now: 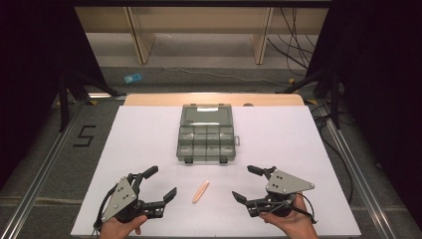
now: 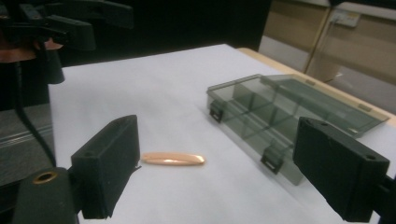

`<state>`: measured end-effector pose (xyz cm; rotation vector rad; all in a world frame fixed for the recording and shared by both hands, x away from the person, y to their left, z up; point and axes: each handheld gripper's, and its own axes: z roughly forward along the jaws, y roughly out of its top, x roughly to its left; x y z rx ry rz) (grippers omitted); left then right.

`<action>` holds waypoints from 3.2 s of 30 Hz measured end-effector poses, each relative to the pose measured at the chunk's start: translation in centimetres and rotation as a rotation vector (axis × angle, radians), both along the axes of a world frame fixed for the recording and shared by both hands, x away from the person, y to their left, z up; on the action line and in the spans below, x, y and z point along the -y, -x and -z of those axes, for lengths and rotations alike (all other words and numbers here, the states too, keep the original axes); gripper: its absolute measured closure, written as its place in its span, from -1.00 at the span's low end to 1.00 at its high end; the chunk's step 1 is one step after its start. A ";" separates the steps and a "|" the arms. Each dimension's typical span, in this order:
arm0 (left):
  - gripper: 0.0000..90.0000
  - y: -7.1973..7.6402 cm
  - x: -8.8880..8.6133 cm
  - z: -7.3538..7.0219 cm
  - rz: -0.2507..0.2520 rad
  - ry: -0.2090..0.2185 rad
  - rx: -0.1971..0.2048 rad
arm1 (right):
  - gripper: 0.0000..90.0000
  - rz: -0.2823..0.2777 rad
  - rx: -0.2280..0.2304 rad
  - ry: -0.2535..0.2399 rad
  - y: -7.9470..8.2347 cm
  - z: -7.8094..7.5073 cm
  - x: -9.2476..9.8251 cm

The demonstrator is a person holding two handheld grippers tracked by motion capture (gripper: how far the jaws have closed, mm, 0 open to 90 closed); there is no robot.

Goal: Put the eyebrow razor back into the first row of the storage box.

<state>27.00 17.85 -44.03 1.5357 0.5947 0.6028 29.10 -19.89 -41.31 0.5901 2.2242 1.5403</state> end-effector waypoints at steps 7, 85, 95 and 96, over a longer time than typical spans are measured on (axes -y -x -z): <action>-0.65 0.1 -0.1 0.0 -0.008 -0.009 -0.008 | -0.62 -0.061 -0.027 0.034 -0.4 -0.5 -1.5; -0.65 0.1 -0.3 -0.2 -0.013 0.002 -0.005 | -0.34 -0.566 -0.193 0.835 -9.4 4.7 -15.1; -0.65 0.1 -0.3 -0.2 -0.011 0.004 -0.002 | -0.26 -0.578 -0.196 0.851 -9.6 5.2 -15.5; -0.65 0.1 -0.3 -0.2 -0.011 0.004 -0.002 | -0.26 -0.578 -0.196 0.851 -9.6 5.2 -15.5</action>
